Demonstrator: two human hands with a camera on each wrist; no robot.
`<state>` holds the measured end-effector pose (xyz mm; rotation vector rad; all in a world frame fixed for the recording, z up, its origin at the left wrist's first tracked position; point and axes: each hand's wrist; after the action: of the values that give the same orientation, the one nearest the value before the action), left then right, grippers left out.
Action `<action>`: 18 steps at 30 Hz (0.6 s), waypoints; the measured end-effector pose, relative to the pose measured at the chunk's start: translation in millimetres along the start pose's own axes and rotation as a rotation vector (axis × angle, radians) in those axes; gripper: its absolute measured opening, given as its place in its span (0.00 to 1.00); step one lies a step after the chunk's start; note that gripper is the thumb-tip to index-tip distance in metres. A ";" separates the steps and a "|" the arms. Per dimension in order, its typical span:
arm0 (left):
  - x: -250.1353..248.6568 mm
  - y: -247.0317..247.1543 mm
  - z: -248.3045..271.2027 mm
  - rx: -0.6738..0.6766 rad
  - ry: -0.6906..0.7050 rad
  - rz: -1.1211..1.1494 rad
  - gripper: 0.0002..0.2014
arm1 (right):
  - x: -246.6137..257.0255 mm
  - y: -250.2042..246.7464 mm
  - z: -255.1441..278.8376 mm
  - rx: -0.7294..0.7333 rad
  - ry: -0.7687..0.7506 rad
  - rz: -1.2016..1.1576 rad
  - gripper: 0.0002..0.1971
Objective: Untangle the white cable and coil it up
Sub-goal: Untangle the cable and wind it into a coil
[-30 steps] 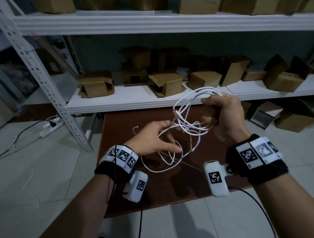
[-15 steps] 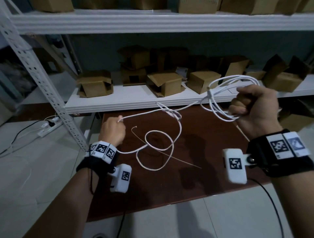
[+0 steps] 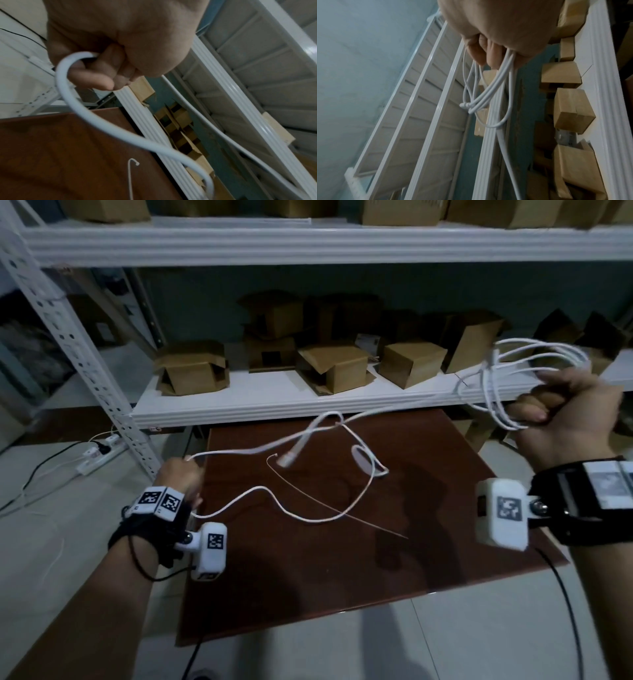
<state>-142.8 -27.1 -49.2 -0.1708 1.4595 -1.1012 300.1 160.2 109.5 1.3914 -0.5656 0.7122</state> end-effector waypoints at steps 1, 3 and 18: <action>4.4 -0.1 5.1 0.038 -0.046 -0.011 0.23 | 4.1 -1.8 -1.0 0.012 -0.010 -0.007 0.18; 4.9 1.0 13.3 0.088 -0.090 -0.039 0.20 | 6.3 -3.1 -1.4 0.031 -0.005 0.005 0.18; -78.7 37.3 82.2 0.072 0.393 -0.407 0.49 | -59.8 38.1 34.2 0.269 0.139 0.342 0.26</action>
<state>-36.0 3.7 -4.4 -0.2153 1.7774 -1.5815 233.5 120.7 95.2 1.4939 -0.6209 1.1867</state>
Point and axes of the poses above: each hand's wrist, its own z-axis away from the middle knuckle, its own y-axis out of the palm, x = y × z, and after that the axes turned 3 degrees about y, right-handed
